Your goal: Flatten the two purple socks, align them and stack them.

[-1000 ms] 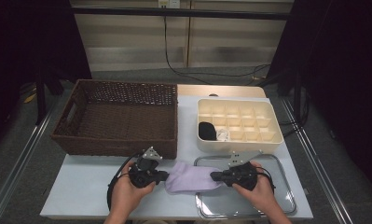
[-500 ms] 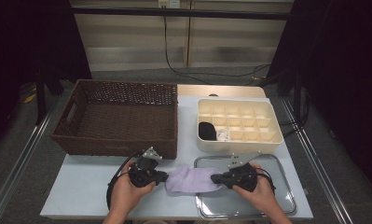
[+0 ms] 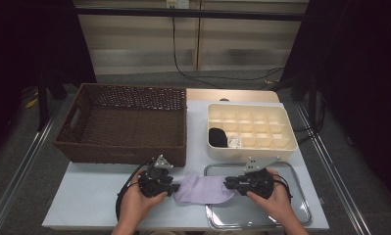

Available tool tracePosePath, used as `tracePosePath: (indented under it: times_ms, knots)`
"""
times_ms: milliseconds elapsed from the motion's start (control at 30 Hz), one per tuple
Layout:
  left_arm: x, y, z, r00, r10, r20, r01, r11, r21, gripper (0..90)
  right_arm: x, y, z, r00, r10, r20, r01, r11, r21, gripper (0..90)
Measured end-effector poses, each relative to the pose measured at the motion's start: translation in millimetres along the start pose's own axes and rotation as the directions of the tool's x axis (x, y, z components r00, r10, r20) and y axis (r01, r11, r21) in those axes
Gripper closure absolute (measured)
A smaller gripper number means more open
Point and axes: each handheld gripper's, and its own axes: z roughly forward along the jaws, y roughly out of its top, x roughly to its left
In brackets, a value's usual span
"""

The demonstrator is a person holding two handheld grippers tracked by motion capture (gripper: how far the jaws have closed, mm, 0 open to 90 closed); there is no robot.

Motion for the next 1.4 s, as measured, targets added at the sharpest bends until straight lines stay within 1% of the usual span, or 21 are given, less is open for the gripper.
tracePosePath:
  times_ms: [33, 67, 133, 233, 300, 333, 400, 467, 533, 567, 600, 633, 667, 733, 767, 933, 1067, 1100, 1167, 1300, 1400]
  knots:
    - [-2.7, 1.3, 0.0, 0.9998, 0.013, 0.013, -0.013, 0.9998, 0.013, 68.4, -4.3, -2.0, -1.5, 0.9994, 0.022, 0.026, -0.022, 1.0, 0.0, 81.1]
    - [-3.2, 1.7, 0.2, 0.9994, 0.011, 0.033, -0.011, 0.9997, 0.021, 75.1, -6.0, -2.6, -2.2, 0.9988, 0.035, 0.032, -0.035, 0.999, -0.006, 81.0]
    - [-5.3, 1.9, 0.8, 0.9994, 0.024, 0.026, -0.024, 0.9995, 0.018, 76.1, -10.1, -3.7, -4.4, 0.9972, 0.07, 0.027, -0.069, 0.997, -0.017, 79.8]
    - [-4.8, 1.9, 0.4, 0.9992, 0.013, 0.037, -0.013, 0.9997, 0.018, 81.8, -14.3, -5.7, -7.4, 0.9936, 0.102, 0.048, -0.101, 0.994, -0.037, 80.5]
    - [-5.1, 1.9, 0.3, 0.9993, 0.01, 0.035, -0.011, 0.9998, 0.017, 82.9, -15.9, -5.9, -8.7, 0.991, 0.123, 0.054, -0.12, 0.991, -0.052, 80.6]
    - [-4.7, 2.1, 0.0, 0.9993, 0.012, 0.036, -0.013, 0.9997, 0.019, 83.3, -16.7, -5.8, -8.6, 0.9907, 0.13, 0.038, -0.128, 0.99, -0.061, 80.4]
    - [-4.7, 2.1, -0.2, 0.9993, 0.013, 0.035, -0.013, 0.9998, 0.017, 83.4, -15.7, -4.6, -7.5, 0.9924, 0.123, 0.011, -0.122, 0.991, -0.058, 80.4]
    - [-3.7, 2.1, -0.6, 0.9992, 0.014, 0.037, -0.014, 0.9996, 0.023, 83.4, -13.0, -3.6, -4.5, 0.9929, 0.118, -0.008, -0.119, 0.992, -0.04, 79.3]
    - [-4.1, 1.8, -0.3, 0.9992, 0.01, 0.038, -0.01, 0.9998, 0.015, 83.4, -10.4, -4.3, 1.1, 0.9942, 0.107, 0.013, -0.107, 0.994, 0.001, 78.8]
    - [-4.2, 1.9, -0.4, 0.9991, 0.013, 0.039, -0.014, 0.9997, 0.018, 83.4, -10.2, -5.3, 4.3, 0.9945, 0.102, 0.025, -0.102, 0.994, 0.024, 80.3]
    - [-4.3, 2.1, -0.4, 0.9991, 0.014, 0.04, -0.014, 0.9997, 0.018, 83.4, -10.9, -6.6, 7.0, 0.9941, 0.107, 0.012, -0.108, 0.994, 0.034, 83.1]
    - [-4.6, 2.0, -0.4, 0.9992, 0.014, 0.038, -0.015, 0.9998, 0.016, 83.4, -11.6, -7.7, 9.0, 0.9919, 0.126, 0.016, -0.127, 0.991, 0.053, 87.8]
    - [-4.7, 2.0, -0.4, 0.9992, 0.015, 0.038, -0.016, 0.9998, 0.014, 83.4, -12.0, -8.0, 9.8, 0.9913, 0.131, 0.009, -0.131, 0.989, 0.067, 89.8]
    - [-4.6, 2.0, -0.4, 0.9991, 0.016, 0.038, -0.017, 0.9998, 0.014, 83.4, -11.0, -6.2, 10.1, 0.991, 0.133, 0.019, -0.134, 0.989, 0.068, 90.0]
    - [-4.3, 2.2, -1.0, 0.9993, 0.014, 0.035, -0.015, 0.9998, 0.009, 83.3, -9.8, -4.3, 9.1, 0.9922, 0.124, 0.019, -0.124, 0.99, 0.063, 90.0]
    - [-4.5, 3.0, -4.4, 0.999, 0.003, 0.046, -0.003, 1.0, -0.01, 83.3, -7.1, 7.0, 2.9, 0.9948, 0.096, 0.035, -0.096, 0.995, 0.001, 90.0]
    - [-4.4, 2.9, -5.1, 0.9993, 0.008, 0.038, -0.008, 0.9999, -0.007, 83.3, -8.4, 11.7, 4.0, 0.9959, 0.075, 0.05, -0.074, 0.997, -0.021, 90.0]
    - [-3.8, 2.7, -4.7, 0.999, 0.011, 0.043, -0.011, 0.9999, 0.005, 83.3, -9.2, 12.1, 4.4, 0.996, 0.071, 0.053, -0.07, 0.997, -0.03, 90.0]
    - [-4.2, 1.9, -2.9, 0.9991, 0.007, 0.043, -0.008, 1.0, 0.004, 83.2, -9.7, 10.9, 6.1, 0.9965, 0.071, 0.045, -0.071, 0.997, -0.015, 90.0]
    - [-4.7, 1.3, -2.3, 0.9989, 0.012, 0.045, -0.012, 0.9998, 0.016, 82.7, -9.0, 1.0, 13.1, 0.9969, 0.06, 0.05, -0.062, 0.997, 0.044, 90.0]
    - [-4.7, 0.6, -2.7, 0.9994, 0.01, 0.034, -0.011, 0.9997, 0.02, 80.9, -11.9, -4.6, 14.1, 0.9965, 0.068, 0.048, -0.07, 0.997, 0.043, 90.0]
